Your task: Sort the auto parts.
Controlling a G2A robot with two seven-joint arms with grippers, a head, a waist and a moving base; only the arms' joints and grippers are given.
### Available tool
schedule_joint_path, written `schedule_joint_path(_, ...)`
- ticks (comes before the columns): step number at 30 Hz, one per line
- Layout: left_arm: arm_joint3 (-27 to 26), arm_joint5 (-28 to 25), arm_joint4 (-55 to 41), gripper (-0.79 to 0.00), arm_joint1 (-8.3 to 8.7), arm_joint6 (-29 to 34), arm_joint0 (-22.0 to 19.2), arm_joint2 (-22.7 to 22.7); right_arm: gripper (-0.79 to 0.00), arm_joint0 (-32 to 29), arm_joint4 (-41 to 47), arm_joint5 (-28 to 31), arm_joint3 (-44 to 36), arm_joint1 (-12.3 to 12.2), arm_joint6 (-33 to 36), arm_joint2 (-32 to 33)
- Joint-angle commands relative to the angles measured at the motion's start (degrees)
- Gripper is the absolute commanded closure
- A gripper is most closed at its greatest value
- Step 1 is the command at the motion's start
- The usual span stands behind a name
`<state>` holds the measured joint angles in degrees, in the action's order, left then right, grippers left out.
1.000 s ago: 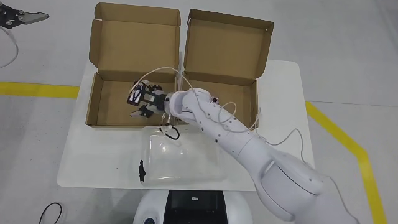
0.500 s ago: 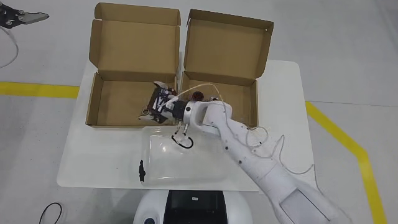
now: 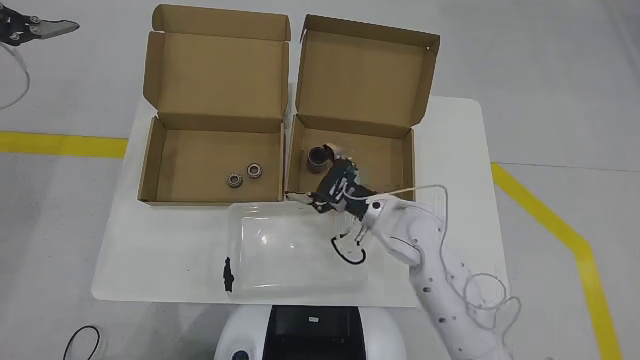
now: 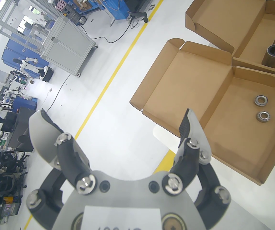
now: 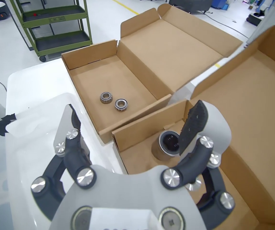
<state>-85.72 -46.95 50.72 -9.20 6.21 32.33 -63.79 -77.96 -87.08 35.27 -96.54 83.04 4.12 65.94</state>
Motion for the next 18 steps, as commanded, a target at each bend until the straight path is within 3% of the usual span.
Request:
schedule_joint_path(1,0.0,0.0,0.0,-0.785,0.0,0.0,0.0,0.0,-0.785,-3.29,-0.62,0.09,-2.48,-0.69,-0.7,2.42)
schedule_joint_path(18,0.0,0.0,0.0,-0.785,0.0,0.0,0.0,0.0,-0.785,-27.35,-3.62,-5.01,-17.23,-4.38,-14.66,17.64)
